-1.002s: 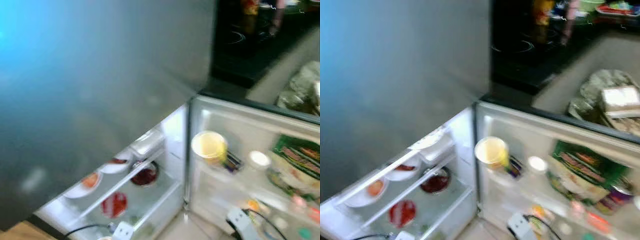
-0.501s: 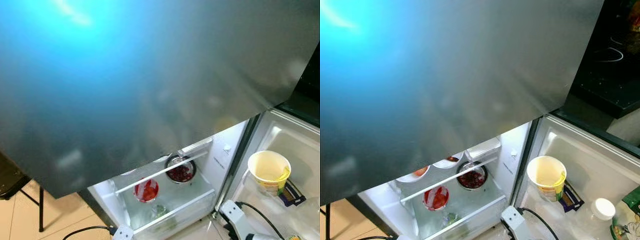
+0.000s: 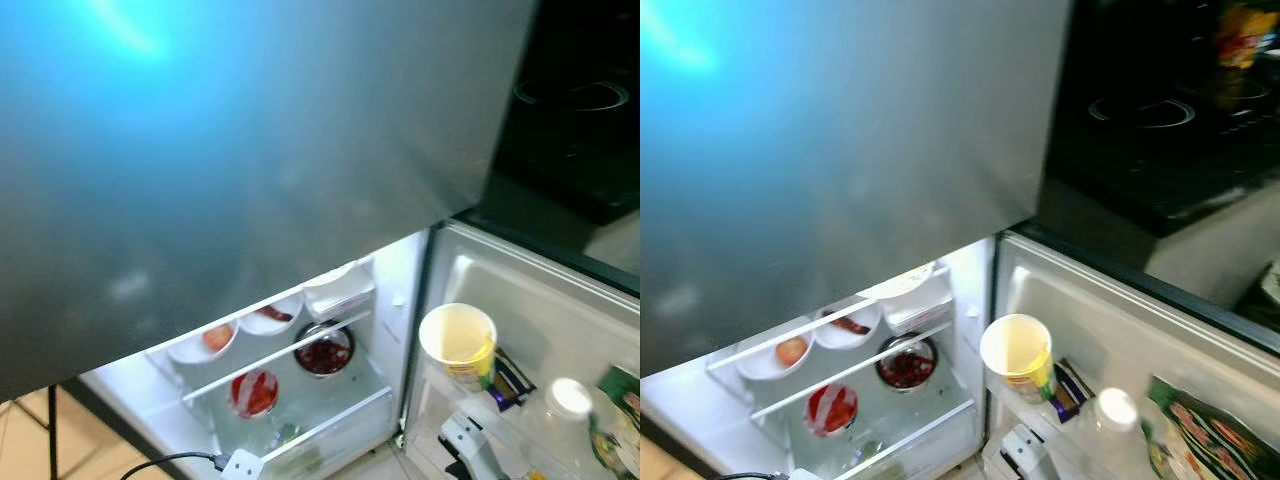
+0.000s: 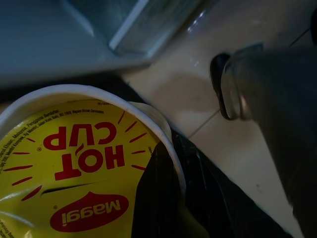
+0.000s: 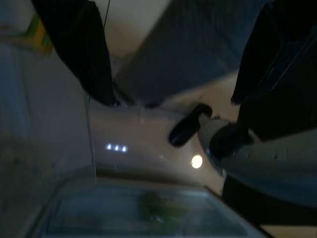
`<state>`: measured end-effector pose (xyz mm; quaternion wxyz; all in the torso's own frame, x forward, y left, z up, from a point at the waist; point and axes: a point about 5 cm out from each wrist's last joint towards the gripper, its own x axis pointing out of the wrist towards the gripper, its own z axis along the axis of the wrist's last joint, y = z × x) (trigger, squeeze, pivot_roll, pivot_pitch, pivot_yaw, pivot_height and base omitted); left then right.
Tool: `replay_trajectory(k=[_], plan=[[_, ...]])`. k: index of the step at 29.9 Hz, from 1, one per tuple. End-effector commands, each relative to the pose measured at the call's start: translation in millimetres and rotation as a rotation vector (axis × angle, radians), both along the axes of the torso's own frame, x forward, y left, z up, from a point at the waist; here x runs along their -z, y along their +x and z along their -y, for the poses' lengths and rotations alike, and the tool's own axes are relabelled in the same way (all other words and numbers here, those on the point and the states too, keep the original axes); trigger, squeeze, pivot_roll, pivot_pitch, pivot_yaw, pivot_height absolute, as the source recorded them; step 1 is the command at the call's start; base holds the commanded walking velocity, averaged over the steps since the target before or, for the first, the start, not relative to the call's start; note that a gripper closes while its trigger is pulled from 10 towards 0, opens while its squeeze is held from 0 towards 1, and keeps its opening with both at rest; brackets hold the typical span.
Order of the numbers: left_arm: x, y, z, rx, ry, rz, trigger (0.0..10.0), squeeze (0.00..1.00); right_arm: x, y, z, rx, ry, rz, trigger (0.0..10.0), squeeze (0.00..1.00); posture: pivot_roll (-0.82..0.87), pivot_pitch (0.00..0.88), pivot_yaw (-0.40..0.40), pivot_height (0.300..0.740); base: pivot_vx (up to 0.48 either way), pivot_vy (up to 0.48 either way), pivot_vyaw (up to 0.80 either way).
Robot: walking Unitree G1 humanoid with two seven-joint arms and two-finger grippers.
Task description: Restocking fridge
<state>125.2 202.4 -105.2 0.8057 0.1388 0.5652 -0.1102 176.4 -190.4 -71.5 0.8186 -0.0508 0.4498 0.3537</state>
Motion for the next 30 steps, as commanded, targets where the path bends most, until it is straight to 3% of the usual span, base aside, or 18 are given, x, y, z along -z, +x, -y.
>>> replay_trajectory(k=[1,13,24,30], plan=[[0.7,0.0,5.8,-0.005,-0.029,0.002,10.0,0.0,-3.1,5.6,-9.0,-0.026,0.049,0.005,10.0,0.0,-0.03,0.0,0.017,0.717,0.0,0.0,0.0],[0.3,1.2,6.2,-0.004,-0.034,0.012,10.0,0.0,-30.2,28.8,-30.6,-0.191,0.371,-0.002,10.0,0.0,-0.03,0.0,0.015,0.717,0.0,0.0,0.0],[0.0,1.9,8.4,0.004,-0.056,0.024,10.0,0.0,-44.4,44.6,-39.1,-0.254,0.399,0.084,10.0,0.0,-0.04,0.0,0.011,0.717,0.0,0.0,0.0],[-0.7,3.6,8.8,0.016,-0.052,0.046,10.0,0.0,-55.3,52.9,-45.0,-0.268,0.471,0.111,10.0,0.0,-0.03,0.0,0.01,0.717,0.0,0.0,0.0]])
